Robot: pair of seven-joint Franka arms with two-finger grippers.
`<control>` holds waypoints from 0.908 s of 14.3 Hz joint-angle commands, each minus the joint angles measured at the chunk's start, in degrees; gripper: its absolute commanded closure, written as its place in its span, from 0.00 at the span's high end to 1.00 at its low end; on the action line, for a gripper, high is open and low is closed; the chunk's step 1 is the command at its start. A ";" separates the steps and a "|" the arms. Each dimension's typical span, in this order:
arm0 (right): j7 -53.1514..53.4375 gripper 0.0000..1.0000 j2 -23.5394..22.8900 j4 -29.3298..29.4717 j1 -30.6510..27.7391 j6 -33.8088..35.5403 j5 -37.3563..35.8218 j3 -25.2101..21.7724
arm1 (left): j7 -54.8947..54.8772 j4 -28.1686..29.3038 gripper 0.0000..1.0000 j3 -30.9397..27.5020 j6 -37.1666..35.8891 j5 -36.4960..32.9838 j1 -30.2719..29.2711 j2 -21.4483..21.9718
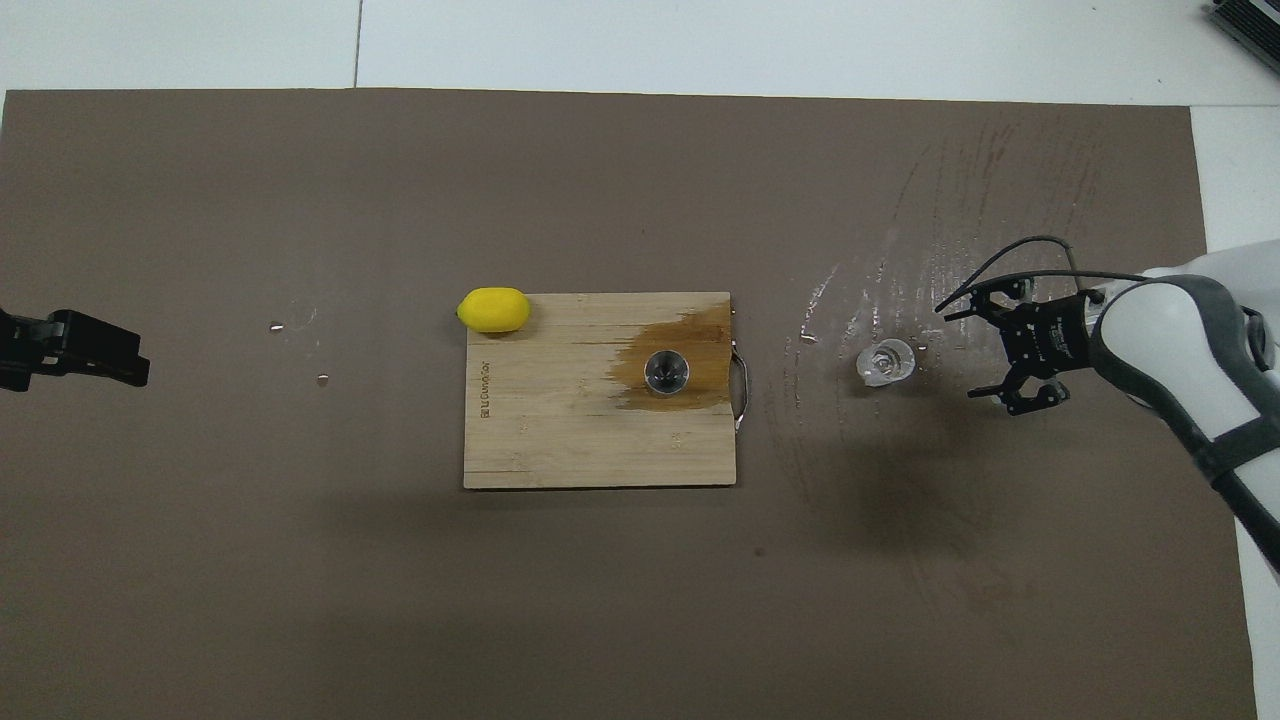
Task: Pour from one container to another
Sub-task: 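Open the right gripper and draw it back from the glass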
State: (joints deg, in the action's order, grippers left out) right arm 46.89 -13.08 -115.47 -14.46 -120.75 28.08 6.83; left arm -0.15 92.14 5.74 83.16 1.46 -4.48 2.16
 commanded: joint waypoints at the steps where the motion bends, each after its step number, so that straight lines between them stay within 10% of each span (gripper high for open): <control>1: -6.25 1.00 4.37 -1.17 -0.22 0.17 -3.37 0.81 | -0.29 0.58 1.00 -0.02 -0.72 -0.85 0.08 0.92; 13: -26.23 1.00 8.69 2.69 17.97 5.69 -27.98 0.99 | -0.38 0.58 1.00 -0.02 -0.72 -0.85 0.08 0.92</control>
State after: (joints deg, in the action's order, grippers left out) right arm 24.51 -5.01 -114.95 2.34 -116.89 3.23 7.93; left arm -0.15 92.14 5.74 83.16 1.46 -4.48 2.16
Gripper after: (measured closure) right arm 0.000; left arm 0.000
